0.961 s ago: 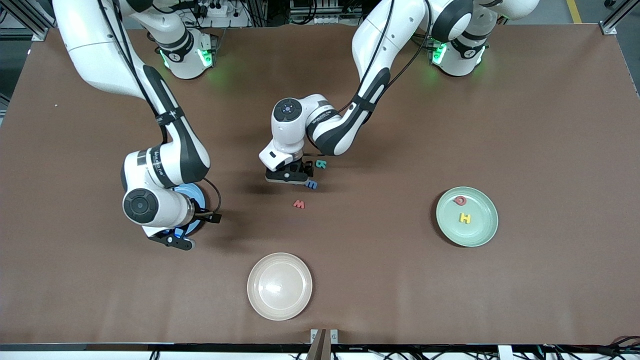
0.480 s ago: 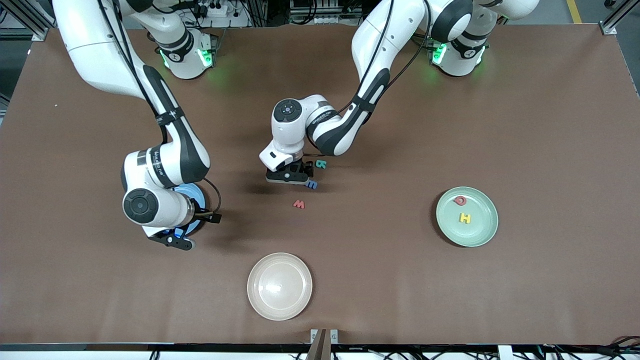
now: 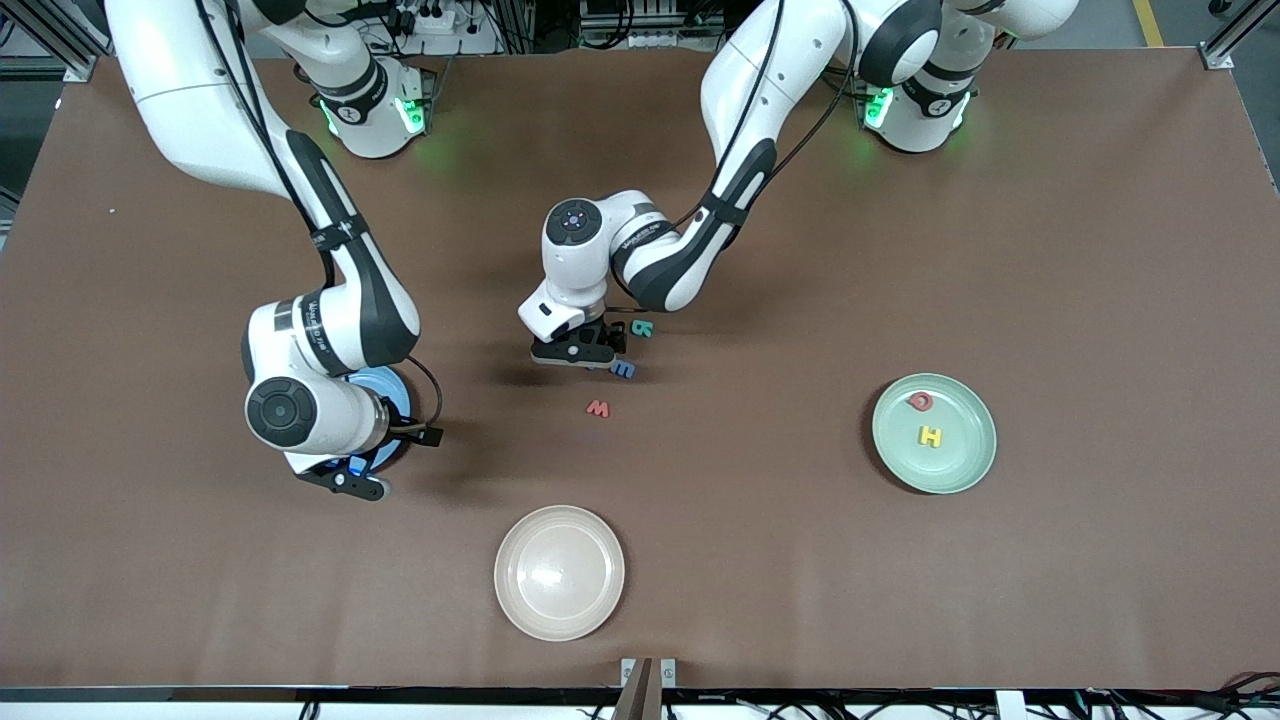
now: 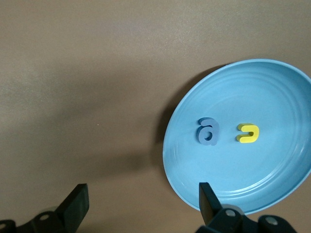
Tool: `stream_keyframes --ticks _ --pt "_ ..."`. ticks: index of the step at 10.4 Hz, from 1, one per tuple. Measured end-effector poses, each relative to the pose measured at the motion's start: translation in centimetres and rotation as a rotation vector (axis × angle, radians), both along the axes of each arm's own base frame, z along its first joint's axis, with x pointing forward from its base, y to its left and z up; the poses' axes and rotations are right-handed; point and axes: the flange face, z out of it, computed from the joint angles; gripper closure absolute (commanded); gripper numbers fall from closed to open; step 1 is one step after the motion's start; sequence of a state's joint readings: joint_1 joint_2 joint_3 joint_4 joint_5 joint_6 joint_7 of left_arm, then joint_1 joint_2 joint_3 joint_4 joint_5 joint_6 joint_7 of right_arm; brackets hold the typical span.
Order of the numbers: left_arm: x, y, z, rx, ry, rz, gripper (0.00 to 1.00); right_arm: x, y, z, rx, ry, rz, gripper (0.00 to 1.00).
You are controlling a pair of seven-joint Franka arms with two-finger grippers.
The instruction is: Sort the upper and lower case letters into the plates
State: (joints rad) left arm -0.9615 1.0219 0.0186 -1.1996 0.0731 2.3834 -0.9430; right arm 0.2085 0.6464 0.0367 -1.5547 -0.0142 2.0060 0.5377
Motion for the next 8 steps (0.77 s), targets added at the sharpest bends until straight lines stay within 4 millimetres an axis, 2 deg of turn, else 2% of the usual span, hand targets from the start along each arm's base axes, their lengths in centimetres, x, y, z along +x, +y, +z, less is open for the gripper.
stream_keyframes --ticks 2,3,4,5,8 --pt "0.01 0.00 -0.07 0.001 0.000 0.000 0.27 0.00 0.01 0.00 0.000 0.000 0.000 0.00" --pt "0.05 0.02 -0.06 0.001 -0.001 0.000 0.29 0.00 -0.01 0.00 0.000 0.000 0.000 0.00" --pt "0.08 0.01 -0.03 0.000 -0.001 0.001 0.41 0.00 -0.01 0.00 0.000 0.000 0.000 0.00" --pt "0.08 -0.03 0.04 -0.001 -0.002 0.000 0.46 0.00 0.00 0.00 0.000 0.000 0.000 0.00" --pt "0.14 -0.13 0.26 -0.003 -0.006 0.000 0.51 0.00 0.01 0.00 0.000 0.000 0.000 0.00"
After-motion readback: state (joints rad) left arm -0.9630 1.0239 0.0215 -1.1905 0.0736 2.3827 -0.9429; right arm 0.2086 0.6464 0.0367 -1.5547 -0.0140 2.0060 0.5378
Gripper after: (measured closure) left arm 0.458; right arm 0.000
